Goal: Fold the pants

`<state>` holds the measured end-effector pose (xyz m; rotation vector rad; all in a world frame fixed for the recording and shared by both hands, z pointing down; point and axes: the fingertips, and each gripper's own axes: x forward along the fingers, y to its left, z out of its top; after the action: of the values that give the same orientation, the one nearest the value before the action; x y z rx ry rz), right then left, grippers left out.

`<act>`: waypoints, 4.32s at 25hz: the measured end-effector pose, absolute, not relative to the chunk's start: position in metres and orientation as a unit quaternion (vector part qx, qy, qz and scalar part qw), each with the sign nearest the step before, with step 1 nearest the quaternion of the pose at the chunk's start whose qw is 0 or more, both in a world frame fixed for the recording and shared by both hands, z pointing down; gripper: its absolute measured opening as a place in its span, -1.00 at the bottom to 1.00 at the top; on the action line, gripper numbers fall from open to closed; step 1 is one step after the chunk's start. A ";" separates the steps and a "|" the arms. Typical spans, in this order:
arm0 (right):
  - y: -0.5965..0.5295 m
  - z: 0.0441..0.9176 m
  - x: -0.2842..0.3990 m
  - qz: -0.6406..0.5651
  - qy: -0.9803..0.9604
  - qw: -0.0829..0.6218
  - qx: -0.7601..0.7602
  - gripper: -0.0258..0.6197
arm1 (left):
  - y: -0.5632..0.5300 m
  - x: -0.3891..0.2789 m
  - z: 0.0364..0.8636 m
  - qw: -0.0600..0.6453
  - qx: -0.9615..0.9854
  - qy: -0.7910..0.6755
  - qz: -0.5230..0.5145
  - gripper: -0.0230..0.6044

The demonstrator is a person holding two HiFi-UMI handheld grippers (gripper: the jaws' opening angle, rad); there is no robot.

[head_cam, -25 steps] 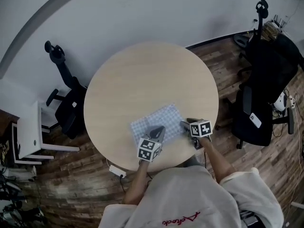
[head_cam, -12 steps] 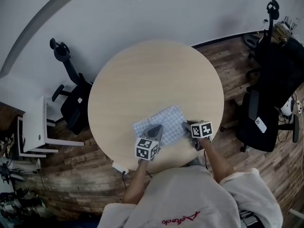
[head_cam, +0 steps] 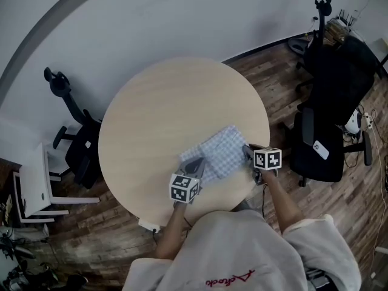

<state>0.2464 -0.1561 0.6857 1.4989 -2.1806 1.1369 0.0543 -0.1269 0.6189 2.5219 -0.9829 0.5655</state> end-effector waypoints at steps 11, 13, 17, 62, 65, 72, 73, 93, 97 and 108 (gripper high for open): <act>-0.141 0.586 0.161 0.299 -0.827 0.108 0.463 -0.67 | -0.111 0.015 0.610 0.175 0.891 -0.375 0.186 -0.80; -0.134 0.572 0.128 0.269 -0.847 0.130 0.439 -0.67 | -0.105 0.002 0.610 0.178 0.887 -0.386 0.179 -0.80; -0.116 0.564 0.062 0.233 -0.872 0.169 0.396 -0.67 | -0.088 -0.029 0.611 0.184 0.877 -0.412 0.165 -0.80; -0.028 0.618 0.008 0.167 -0.893 0.202 0.365 -0.83 | 0.004 -0.034 0.610 0.204 0.870 -0.434 0.114 -0.80; -0.020 0.613 0.015 0.176 -0.900 0.189 0.352 -0.83 | 0.014 -0.023 0.604 0.198 0.871 -0.437 0.106 -0.80; 0.009 0.583 0.047 0.168 -0.918 0.152 0.325 -0.83 | 0.043 0.010 0.593 0.195 0.855 -0.469 0.106 -0.80; 0.014 0.580 0.055 0.168 -0.919 0.149 0.323 -0.83 | 0.049 0.020 0.592 0.193 0.854 -0.470 0.109 -0.80; 0.145 0.568 0.133 0.165 -0.933 0.108 0.300 -0.83 | 0.165 0.127 0.578 0.153 0.852 -0.484 0.127 -0.80; 0.170 0.569 0.148 0.167 -0.930 0.104 0.310 -0.83 | 0.191 0.133 0.577 0.153 0.850 -0.489 0.120 -0.80; 0.228 0.577 0.174 0.158 -0.928 0.110 0.320 -0.83 | 0.249 0.146 0.589 0.181 0.836 -0.512 0.077 -0.80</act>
<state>0.1744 0.2279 0.5768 0.9400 -2.7267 0.4629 0.1460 0.2493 0.5891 2.3610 -1.4450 0.2178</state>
